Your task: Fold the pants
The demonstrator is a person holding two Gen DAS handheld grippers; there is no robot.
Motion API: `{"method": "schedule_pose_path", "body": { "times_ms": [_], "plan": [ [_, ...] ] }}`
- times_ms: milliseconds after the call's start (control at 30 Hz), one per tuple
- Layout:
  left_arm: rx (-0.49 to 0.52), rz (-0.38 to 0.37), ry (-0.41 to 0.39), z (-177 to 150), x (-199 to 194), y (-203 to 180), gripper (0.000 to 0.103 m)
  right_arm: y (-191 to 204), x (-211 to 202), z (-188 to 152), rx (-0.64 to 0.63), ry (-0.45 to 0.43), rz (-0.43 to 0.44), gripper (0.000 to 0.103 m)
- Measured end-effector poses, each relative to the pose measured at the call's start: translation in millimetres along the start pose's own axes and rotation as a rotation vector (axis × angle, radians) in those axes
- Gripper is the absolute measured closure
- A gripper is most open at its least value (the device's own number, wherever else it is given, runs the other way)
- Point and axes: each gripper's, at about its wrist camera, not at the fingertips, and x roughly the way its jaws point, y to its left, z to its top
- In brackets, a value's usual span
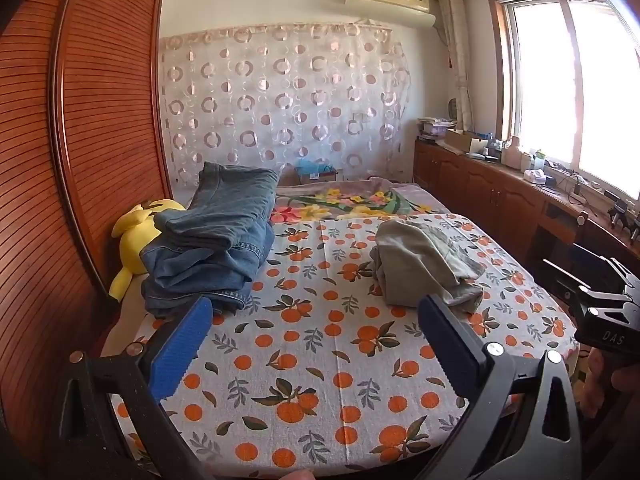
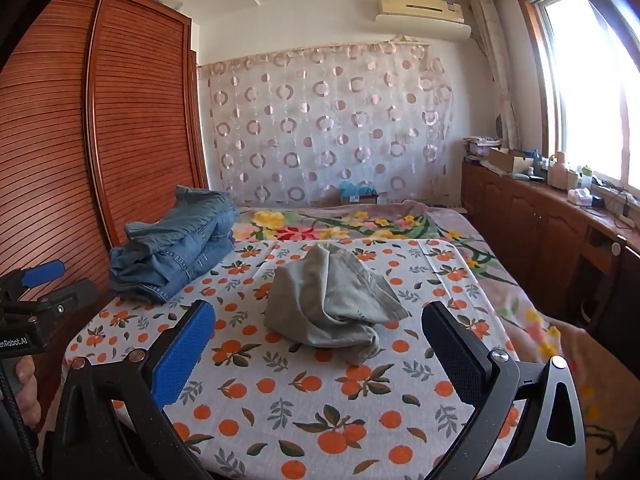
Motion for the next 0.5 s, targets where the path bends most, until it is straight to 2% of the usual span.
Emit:
{"method": "schedule_pose_path", "body": {
  "times_ms": [500],
  "plan": [
    [-0.001, -0.002, -0.004, -0.1, -0.3, 0.4, 0.0, 0.6, -1.0, 0.4, 0.001, -0.003, 0.0, 0.0]
  ]
}}
